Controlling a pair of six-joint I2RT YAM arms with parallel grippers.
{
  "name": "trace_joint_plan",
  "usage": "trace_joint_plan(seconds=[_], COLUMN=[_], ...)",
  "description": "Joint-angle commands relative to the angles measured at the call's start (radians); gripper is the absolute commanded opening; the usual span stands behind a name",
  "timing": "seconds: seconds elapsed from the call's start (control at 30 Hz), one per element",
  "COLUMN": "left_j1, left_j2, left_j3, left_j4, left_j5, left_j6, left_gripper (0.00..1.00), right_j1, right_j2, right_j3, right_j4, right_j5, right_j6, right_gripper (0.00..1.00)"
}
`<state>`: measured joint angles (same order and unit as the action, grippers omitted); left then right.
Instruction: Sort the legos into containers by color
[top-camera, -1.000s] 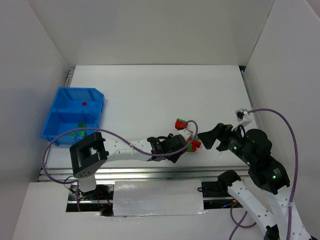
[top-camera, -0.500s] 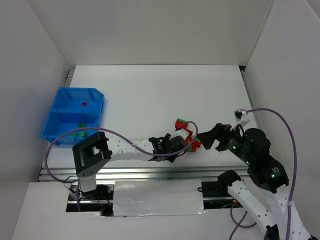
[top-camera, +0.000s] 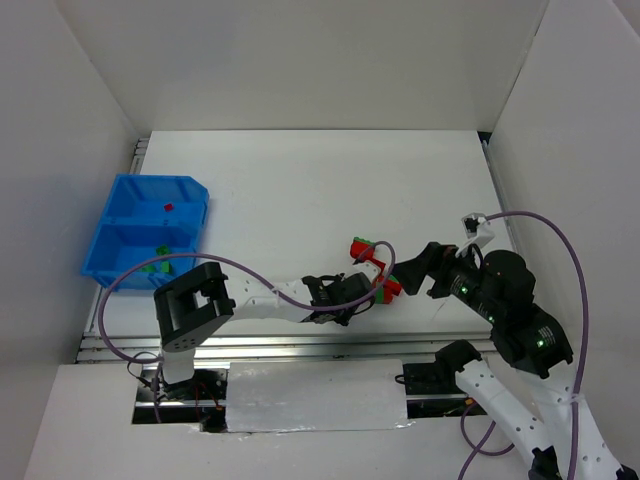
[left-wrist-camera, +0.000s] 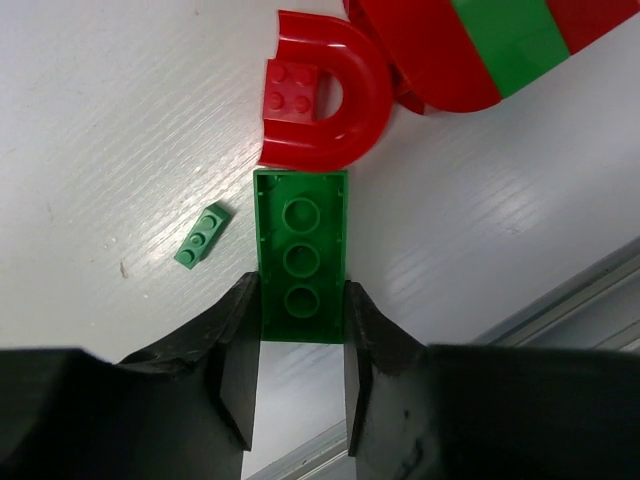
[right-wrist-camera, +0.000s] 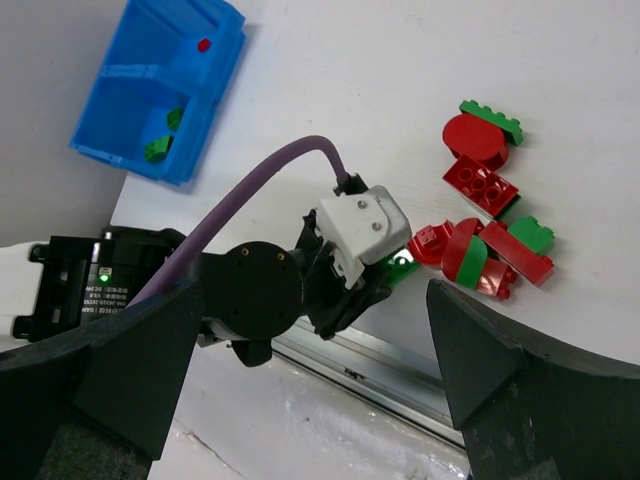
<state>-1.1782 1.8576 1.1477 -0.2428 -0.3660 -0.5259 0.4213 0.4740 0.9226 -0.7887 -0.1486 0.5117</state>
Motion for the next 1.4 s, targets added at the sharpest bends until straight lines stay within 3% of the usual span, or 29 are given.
trace_joint_plan(seconds=[0.0,0.03,0.13,0.3,0.43,0.5,0.53,0.6,0.73,0.83,0.93,1.07,1.1,1.17,1.2,1.23,1.37], left_j1=[0.0,-0.001,-0.02,-0.024,0.049,0.19,0.345,0.53,1.03,1.161,1.294,1.385,1.391,1.393,1.393,1.393,1.393], left_j2=[0.018,0.012,-0.026,-0.141,-0.273,-0.322,-0.362,-0.414,-0.486,-0.525,-0.537,-0.546,-0.555,-0.569,-0.581,-0.589,-0.61], left_j3=[-0.016,-0.017,-0.008,0.007,0.072,0.076,0.076,0.061,-0.009,-0.043,-0.046,-0.055,-0.062,-0.069,-0.072,-0.072,-0.056], left_j4=[0.037,0.037,0.002,-0.087,-0.315,-0.393,-0.473,-0.533,-0.526,-0.486,-0.49,-0.494,-0.494,-0.498,-0.503,-0.51,-0.518], left_j5=[0.056,0.071,0.065,-0.052,-0.195,-0.262,-0.272,-0.275,-0.194,-0.159,-0.166,-0.123,-0.122,-0.14,-0.146,-0.148,-0.137], left_j6=[-0.014,-0.016,-0.019,-0.048,-0.117,-0.198,-0.265,-0.316,-0.367,-0.379,-0.41,-0.413,-0.414,-0.422,-0.431,-0.431,-0.407], left_gripper=[0.34,0.25,0.12,0.05,0.03,0.02,0.02,0.02,0.03,0.05,0.17,0.4,0.56,0.76,0.93,0.99,1.0], right_j1=[0.007,0.007,0.007,0.008,0.007,0.007,0.007,0.007,0.007,0.007,0.007,0.007,0.007,0.007,0.007,0.007,0.007], right_j2=[0.009,0.011,0.015,0.031,0.038,0.048,0.055,0.063,0.077,0.081,0.095,0.124,0.126,0.124,0.123,0.12,0.109], right_j3=[-0.016,-0.019,-0.018,0.004,0.036,0.058,0.067,0.068,0.041,0.021,-0.004,-0.001,-0.001,-0.002,-0.002,-0.001,0.012], right_j4=[0.095,0.1,0.111,0.115,0.103,0.1,0.101,0.114,0.146,0.161,0.198,0.209,0.21,0.212,0.21,0.21,0.189], right_j5=[-0.035,-0.042,-0.032,-0.034,-0.011,-0.005,-0.005,-0.008,-0.039,-0.034,-0.058,-0.103,-0.101,-0.095,-0.092,-0.091,-0.079], right_j6=[0.004,0.007,0.007,-0.001,-0.015,-0.019,-0.022,-0.018,-0.01,-0.015,-0.012,-0.016,-0.019,-0.022,-0.022,-0.024,-0.029], right_gripper=[1.0,1.0,1.0,1.0,1.0,1.0,1.0,1.0,0.99,1.0,1.0,1.0,0.99,1.0,0.99,1.0,1.0])
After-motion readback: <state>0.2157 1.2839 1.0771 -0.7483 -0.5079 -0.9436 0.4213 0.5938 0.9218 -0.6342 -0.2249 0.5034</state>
